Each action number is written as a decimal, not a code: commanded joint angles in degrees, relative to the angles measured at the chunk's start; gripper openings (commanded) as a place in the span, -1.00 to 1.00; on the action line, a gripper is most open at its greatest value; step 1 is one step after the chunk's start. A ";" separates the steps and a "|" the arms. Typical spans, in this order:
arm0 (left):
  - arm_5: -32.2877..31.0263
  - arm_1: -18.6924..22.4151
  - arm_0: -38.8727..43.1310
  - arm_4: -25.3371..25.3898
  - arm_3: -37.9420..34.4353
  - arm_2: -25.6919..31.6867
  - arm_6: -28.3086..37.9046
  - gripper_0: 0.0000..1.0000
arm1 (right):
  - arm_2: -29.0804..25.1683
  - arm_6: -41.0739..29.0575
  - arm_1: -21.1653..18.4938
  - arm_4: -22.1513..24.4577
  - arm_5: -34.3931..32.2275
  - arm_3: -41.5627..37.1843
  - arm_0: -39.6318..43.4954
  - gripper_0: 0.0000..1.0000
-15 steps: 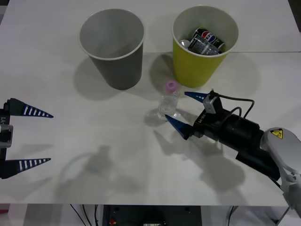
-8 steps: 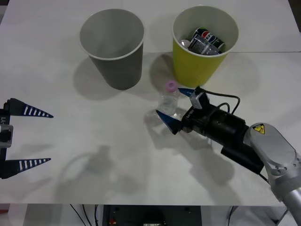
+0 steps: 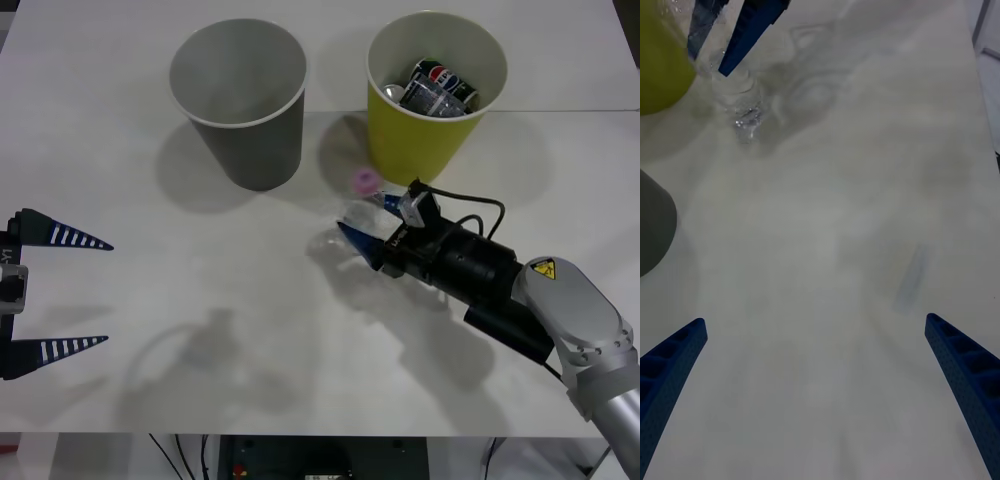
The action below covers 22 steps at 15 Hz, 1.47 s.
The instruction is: Put the can into the green bin and the plastic bottle into the gray bin
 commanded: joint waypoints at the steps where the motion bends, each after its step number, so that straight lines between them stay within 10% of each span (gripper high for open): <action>1: 0.00 0.00 0.00 0.00 0.00 0.00 0.00 1.00 | -0.02 -0.33 0.00 -0.06 0.02 -0.01 -0.01 -1.00; 12: 0.00 0.00 0.00 0.00 0.00 0.00 0.00 1.00 | -0.02 -3.67 -4.92 0.20 -0.94 -6.07 2.45 -1.00; 18: 0.00 0.00 0.00 0.00 0.00 0.00 0.00 1.00 | -0.90 -27.93 -10.90 17.16 -3.49 -19.96 6.85 -1.00; 22: 0.00 0.00 0.00 0.00 0.00 0.00 0.00 1.00 | -7.31 -49.11 -11.95 30.17 -16.68 -31.21 8.52 -1.00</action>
